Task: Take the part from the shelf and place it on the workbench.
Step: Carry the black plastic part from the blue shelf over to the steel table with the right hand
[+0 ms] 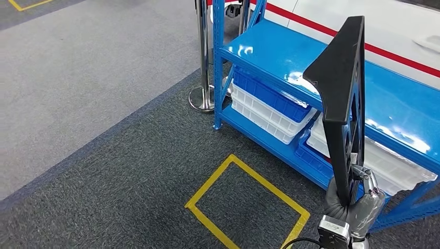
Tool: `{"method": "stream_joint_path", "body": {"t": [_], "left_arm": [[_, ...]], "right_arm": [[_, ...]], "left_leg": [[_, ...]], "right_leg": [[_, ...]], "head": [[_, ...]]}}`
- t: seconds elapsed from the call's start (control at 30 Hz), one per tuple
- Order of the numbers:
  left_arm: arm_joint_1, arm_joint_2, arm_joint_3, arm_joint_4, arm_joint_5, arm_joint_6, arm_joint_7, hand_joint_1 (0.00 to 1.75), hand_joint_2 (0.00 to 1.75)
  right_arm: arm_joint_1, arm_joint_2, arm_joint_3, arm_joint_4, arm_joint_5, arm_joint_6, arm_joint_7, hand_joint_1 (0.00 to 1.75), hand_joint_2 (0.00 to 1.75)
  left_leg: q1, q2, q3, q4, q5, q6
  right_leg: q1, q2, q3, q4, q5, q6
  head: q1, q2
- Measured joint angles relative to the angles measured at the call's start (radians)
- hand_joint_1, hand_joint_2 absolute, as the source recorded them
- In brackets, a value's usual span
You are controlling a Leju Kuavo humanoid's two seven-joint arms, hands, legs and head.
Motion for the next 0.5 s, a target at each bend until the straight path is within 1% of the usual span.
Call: {"method": "stream_joint_path", "body": {"t": [0.03,0.07,0.1,0.13,0.17,0.2,0.23,0.27,0.3,0.33,0.37,0.4,0.43,0.47,0.5], "left_arm": [[0.001,0.000,0.000,0.000,0.000,-0.001,-0.003,0.00,1.75],[0.003,0.001,0.000,0.000,0.001,-0.001,-0.005,0.00,1.75],[0.005,0.002,0.000,0.000,0.004,-0.001,-0.007,0.00,1.75],[0.007,0.003,0.000,0.000,0.008,-0.002,-0.009,0.00,1.75],[0.006,0.004,0.001,0.000,0.014,-0.002,-0.012,0.00,1.75],[0.005,0.005,0.001,0.000,0.019,-0.002,-0.013,0.00,1.75],[0.004,0.005,0.002,0.000,0.024,-0.002,-0.014,0.00,1.75],[0.004,0.006,0.004,0.000,0.030,-0.001,-0.016,0.00,1.75],[0.004,0.006,0.007,0.000,0.037,-0.001,-0.020,0.00,1.75],[0.004,0.006,0.010,0.000,0.046,-0.001,-0.025,0.00,1.75],[0.005,0.007,0.013,0.000,0.054,-0.001,-0.033,0.00,1.75],[0.004,0.008,0.015,0.000,0.060,-0.001,-0.041,0.00,1.75],[0.002,0.009,0.017,0.000,0.062,-0.001,-0.046,0.00,1.75],[-0.001,0.009,0.017,0.000,0.061,-0.001,-0.049,0.00,1.75],[-0.003,0.010,0.017,0.000,0.059,-0.001,-0.046,0.00,1.75]], "right_arm": [[0.001,-0.001,0.000,0.000,0.001,0.000,-0.001,1.75,1.75],[0.001,-0.002,0.000,0.000,0.002,0.000,-0.003,1.75,1.75],[0.001,-0.003,0.002,0.000,0.003,0.000,-0.005,1.75,1.75],[0.002,-0.003,0.005,-0.001,0.004,0.000,-0.008,1.75,1.75],[0.004,-0.004,0.011,-0.001,0.006,0.000,-0.011,1.75,1.75],[0.006,-0.004,0.018,-0.001,0.007,0.000,-0.014,1.75,1.75],[0.007,-0.005,0.025,-0.001,0.009,0.000,-0.016,1.75,1.75],[0.007,-0.005,0.033,-0.001,0.011,0.000,-0.017,1.75,1.75],[0.004,-0.005,0.041,0.000,0.012,0.000,-0.016,1.75,1.75],[-0.002,-0.005,0.049,0.000,0.013,0.000,-0.013,1.75,1.75],[-0.010,-0.005,0.057,0.000,0.015,0.001,-0.008,1.75,1.75],[-0.021,-0.005,0.066,0.000,0.020,0.002,-0.001,1.75,1.75],[-0.030,-0.005,0.073,0.001,0.029,0.002,0.006,1.75,1.75],[-0.038,-0.005,0.078,0.001,0.041,0.002,0.012,1.75,1.75],[-0.043,-0.005,0.082,0.001,0.053,0.002,0.017,1.75,1.75]], "left_leg": [[0.001,-0.011,-0.005,0.000,0.003,-0.007],[0.002,-0.020,-0.008,-0.001,0.005,-0.014],[0.001,-0.014,-0.012,0.003,0.003,-0.020],[-0.001,0.005,-0.021,0.021,-0.011,-0.026],[-0.003,0.033,-0.038,0.060,-0.035,-0.030],[-0.002,0.063,-0.063,0.117,-0.069,-0.034],[0.001,0.082,-0.095,0.188,-0.104,-0.038],[0.004,0.091,-0.122,0.250,-0.128,-0.042],[0.006,0.095,-0.136,0.283,-0.135,-0.044],[0.008,0.098,-0.129,0.278,-0.123,-0.046],[0.008,0.104,-0.102,0.229,-0.095,-0.045],[0.008,0.122,-0.059,0.154,-0.062,-0.043],[0.004,0.145,-0.019,0.081,-0.039,-0.037],[0.000,0.162,0.010,0.027,-0.024,-0.030],[-0.004,0.173,0.023,-0.001,-0.019,-0.023]], "right_leg": [[0.002,-0.003,0.000,-0.004,0.000,-0.001],[0.000,-0.014,0.000,-0.006,0.002,-0.004],[-0.002,-0.025,0.002,-0.010,0.005,-0.008],[-0.004,-0.037,0.004,-0.015,0.008,-0.014],[-0.006,-0.051,0.005,-0.019,0.010,-0.019],[-0.004,-0.065,0.006,-0.020,0.011,-0.022],[-0.002,-0.079,0.005,-0.020,0.010,-0.024],[0.000,-0.094,0.005,-0.019,0.010,-0.024],[0.001,-0.108,0.005,-0.019,0.010,-0.024],[0.001,-0.122,0.005,-0.019,0.009,-0.024],[0.001,-0.134,0.006,-0.019,0.009,-0.024],[0.002,-0.144,0.007,-0.019,0.008,-0.022],[0.005,-0.154,0.009,-0.018,0.006,-0.020],[0.007,-0.164,0.011,-0.018,0.005,-0.016],[0.009,-0.173,0.012,-0.017,0.004,-0.011]], "head": [[0.000,0.000],[0.000,0.000],[0.000,0.000],[-0.001,0.000],[-0.002,0.000],[-0.002,0.000],[-0.003,0.000],[-0.002,0.000],[-0.003,0.000],[-0.002,0.000],[-0.002,0.000],[-0.002,0.000],[-0.002,0.000],[-0.002,0.000],[-0.002,0.000]]}}
